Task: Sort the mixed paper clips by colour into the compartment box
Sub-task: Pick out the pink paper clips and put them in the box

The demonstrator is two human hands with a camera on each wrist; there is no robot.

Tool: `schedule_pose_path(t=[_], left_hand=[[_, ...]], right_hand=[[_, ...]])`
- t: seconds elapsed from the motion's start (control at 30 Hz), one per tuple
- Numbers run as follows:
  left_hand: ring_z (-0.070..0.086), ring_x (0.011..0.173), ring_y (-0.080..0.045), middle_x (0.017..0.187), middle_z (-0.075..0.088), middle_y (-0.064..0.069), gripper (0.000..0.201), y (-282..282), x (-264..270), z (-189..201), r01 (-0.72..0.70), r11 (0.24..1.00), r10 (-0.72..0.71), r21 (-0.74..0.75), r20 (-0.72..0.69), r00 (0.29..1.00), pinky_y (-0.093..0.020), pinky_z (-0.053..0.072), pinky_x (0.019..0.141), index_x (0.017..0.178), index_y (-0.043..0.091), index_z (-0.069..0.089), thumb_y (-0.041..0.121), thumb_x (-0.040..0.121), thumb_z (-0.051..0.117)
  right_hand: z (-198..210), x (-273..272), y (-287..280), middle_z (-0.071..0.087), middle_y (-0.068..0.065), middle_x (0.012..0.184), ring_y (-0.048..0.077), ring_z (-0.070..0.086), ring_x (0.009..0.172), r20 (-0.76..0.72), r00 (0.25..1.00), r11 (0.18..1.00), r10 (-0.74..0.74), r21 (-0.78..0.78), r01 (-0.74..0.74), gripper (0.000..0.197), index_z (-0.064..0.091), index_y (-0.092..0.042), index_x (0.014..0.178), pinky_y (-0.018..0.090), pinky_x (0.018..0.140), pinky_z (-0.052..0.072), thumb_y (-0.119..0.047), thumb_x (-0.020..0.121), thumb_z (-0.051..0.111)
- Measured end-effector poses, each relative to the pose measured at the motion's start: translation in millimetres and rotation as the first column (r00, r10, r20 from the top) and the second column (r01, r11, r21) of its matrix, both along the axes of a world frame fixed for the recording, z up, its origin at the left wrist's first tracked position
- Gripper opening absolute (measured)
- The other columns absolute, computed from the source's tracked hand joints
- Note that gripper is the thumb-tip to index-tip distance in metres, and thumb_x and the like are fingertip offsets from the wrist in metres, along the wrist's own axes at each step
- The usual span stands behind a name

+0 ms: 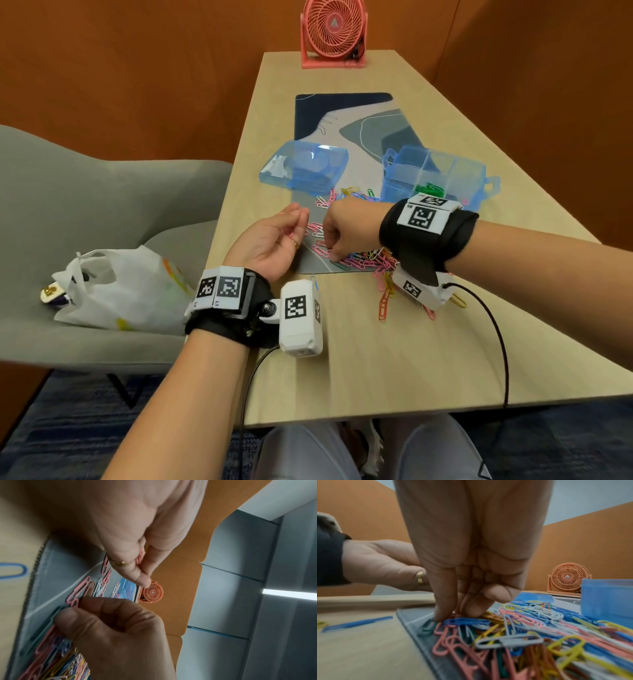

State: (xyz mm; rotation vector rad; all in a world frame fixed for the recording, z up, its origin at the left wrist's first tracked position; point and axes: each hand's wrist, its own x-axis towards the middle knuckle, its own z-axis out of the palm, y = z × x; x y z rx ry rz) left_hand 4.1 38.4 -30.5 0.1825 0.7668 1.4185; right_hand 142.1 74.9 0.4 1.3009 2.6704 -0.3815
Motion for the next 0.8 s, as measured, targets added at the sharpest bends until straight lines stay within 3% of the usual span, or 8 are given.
schedule_pose_path(t=[0.13, 0.23, 0.37, 0.43, 0.57, 0.67, 0.73, 0.8], left_hand=[[0.054, 0.103, -0.027, 0.092, 0.055, -0.015, 0.019, 3.4, 1.4, 2.6, 0.001, 1.0, -0.001, -0.012, -0.022, 1.0, -0.023, 0.047, 0.089, 0.093, -0.006, 0.05, -0.01, 0.097, 0.032], [0.055, 0.101, -0.03, 0.092, 0.057, -0.02, 0.019, 5.1, -0.1, 1.5, 0.003, 1.0, -0.003, -0.015, -0.001, 1.0, -0.026, 0.053, 0.075, 0.094, -0.007, 0.05, -0.008, 0.098, 0.031], [0.07, 0.067, -0.03, 0.091, 0.06, -0.021, 0.017, 6.4, -4.1, -4.6, 0.031, 1.0, -0.031, 0.003, 0.025, 0.999, -0.033, 0.056, 0.066, 0.098, -0.005, 0.048, -0.006, 0.098, 0.031], [0.07, 0.062, -0.03, 0.092, 0.061, -0.021, 0.017, 6.5, -6.2, -8.4, 0.038, 0.999, -0.038, 0.01, 0.036, 0.999, -0.034, 0.056, 0.067, 0.101, -0.004, 0.047, -0.006, 0.098, 0.031], [0.069, 0.072, -0.033, 0.096, 0.06, -0.022, 0.024, 8.3, -10.1, -12.0, 0.04, 0.999, -0.042, 0.026, 0.07, 0.997, -0.036, 0.057, 0.068, 0.106, -0.005, 0.047, -0.012, 0.095, 0.027], [0.062, 0.086, -0.033, 0.098, 0.059, -0.02, 0.03, 8.3, -10.6, -11.6, 0.072, 0.997, -0.072, 0.006, 0.047, 0.996, -0.037, 0.057, 0.066, 0.102, -0.004, 0.051, -0.012, 0.093, 0.023], [0.06, 0.089, -0.033, 0.097, 0.058, -0.019, 0.027, 6.9, -9.1, -10.5, 0.108, 0.994, -0.107, -0.012, 0.048, 0.993, -0.039, 0.057, 0.069, 0.098, -0.003, 0.053, -0.006, 0.094, 0.026], [0.058, 0.099, -0.035, 0.099, 0.058, -0.021, 0.025, 5.5, -6.8, -9.7, 0.135, 0.99, -0.131, -0.036, 0.088, 0.987, -0.044, 0.053, 0.081, 0.097, -0.004, 0.054, 0.008, 0.098, 0.032]], right_hand=[[-0.8, 1.0, 1.5, 0.065, 0.001, 0.079, 0.013, 0.055, 0.075, 0.031, 0.999, 1.0, 0.019, -0.008, -0.019, 0.007, 0.07, -0.011, 0.085, 0.023, 0.067, 0.042, -0.017, 0.083, 0.07], [-1.8, 2.7, 2.9, 0.06, -0.002, 0.075, 0.015, 0.054, 0.075, 0.056, 0.998, 0.999, 0.028, -0.024, -0.027, 0.007, 0.067, -0.012, 0.082, 0.022, 0.059, 0.041, -0.018, 0.086, 0.065], [-2.4, 4.7, 6.9, 0.062, 0.001, 0.079, 0.016, 0.053, 0.075, 0.05, 0.999, 0.999, 0.02, -0.034, -0.019, 0.013, 0.067, -0.008, 0.088, 0.022, 0.06, 0.04, -0.019, 0.089, 0.061], [-0.7, 6.8, 10.2, 0.062, -0.002, 0.077, 0.012, 0.053, 0.069, 0.02, 1.0, 0.999, -0.004, -0.051, 0.005, 0.011, 0.068, -0.009, 0.091, 0.017, 0.058, 0.039, -0.018, 0.088, 0.062], [5.7, 11.5, 18.1, 0.057, -0.013, 0.069, 0.0, 0.051, 0.062, -0.066, 0.994, 0.989, -0.088, -0.123, 0.08, 0.01, 0.067, -0.019, 0.096, 0.014, 0.058, 0.037, -0.022, 0.087, 0.066], [13.4, 14.0, 24.4, 0.062, -0.008, 0.065, 0.001, 0.055, 0.053, -0.153, 0.976, 0.968, -0.153, -0.22, 0.117, 0.005, 0.067, -0.017, 0.093, 0.016, 0.059, 0.045, -0.016, 0.088, 0.065], [19.5, 13.3, 27.3, 0.063, -0.005, 0.063, -0.001, 0.053, 0.045, -0.221, 0.96, 0.961, -0.172, -0.251, 0.114, 0.002, 0.067, -0.015, 0.088, 0.016, 0.057, 0.046, -0.013, 0.088, 0.065], [25.2, 9.0, 28.7, 0.063, -0.003, 0.063, -0.001, 0.053, 0.044, -0.29, 0.94, 0.956, -0.181, -0.276, 0.099, 0.003, 0.067, -0.014, 0.085, 0.015, 0.056, 0.047, -0.012, 0.088, 0.065]])
